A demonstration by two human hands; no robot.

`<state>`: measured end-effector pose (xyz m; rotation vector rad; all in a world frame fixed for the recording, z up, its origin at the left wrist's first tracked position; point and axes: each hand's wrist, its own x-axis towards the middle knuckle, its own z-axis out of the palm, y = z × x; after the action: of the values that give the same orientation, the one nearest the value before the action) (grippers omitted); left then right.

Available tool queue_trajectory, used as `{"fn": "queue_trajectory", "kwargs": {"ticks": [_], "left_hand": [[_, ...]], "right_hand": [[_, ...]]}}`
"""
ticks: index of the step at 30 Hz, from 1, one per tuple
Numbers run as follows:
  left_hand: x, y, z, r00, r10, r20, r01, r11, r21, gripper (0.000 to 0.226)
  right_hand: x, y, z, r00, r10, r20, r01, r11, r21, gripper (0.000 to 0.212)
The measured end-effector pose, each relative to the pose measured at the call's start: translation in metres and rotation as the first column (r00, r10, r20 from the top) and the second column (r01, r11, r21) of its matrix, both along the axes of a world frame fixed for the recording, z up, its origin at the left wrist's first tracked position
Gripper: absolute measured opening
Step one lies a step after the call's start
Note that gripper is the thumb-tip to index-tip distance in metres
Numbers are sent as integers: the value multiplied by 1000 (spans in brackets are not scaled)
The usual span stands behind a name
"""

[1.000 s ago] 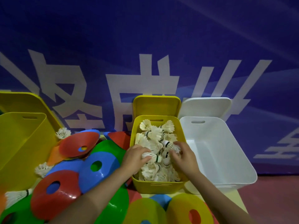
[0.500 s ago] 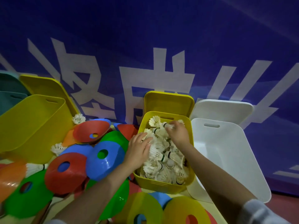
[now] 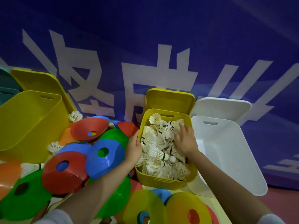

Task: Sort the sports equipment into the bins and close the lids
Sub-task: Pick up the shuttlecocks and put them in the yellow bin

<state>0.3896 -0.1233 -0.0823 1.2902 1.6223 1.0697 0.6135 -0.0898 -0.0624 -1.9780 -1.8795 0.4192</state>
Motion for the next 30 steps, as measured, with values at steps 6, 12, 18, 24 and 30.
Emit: {"fn": "queue_trajectory", "kwargs": {"ticks": [6,12,18,24,30], "left_hand": [[-30,0,6,986,-131,102,137,989,-56,38],[-166,-23,0,944,-214,-250,239,968,71,41],[-328,-57,-29,838,-18,-545,40,999,29,54],[-424,-100,-51,769,-10,-639,-121,980,-160,51],[-464,-100,-65,684,-247,-687,38,952,-305,63]], "right_hand": [[-47,1,35,996,38,-83,-26,991,134,44],[-177,12,48,949,181,-259,-135,974,183,31],[-321,5,9,887,298,-352,-299,953,54,26],[-432,-7,-24,838,442,-321,-486,871,-69,38],[-512,-3,-64,717,695,-52,-694,707,-137,51]]}}
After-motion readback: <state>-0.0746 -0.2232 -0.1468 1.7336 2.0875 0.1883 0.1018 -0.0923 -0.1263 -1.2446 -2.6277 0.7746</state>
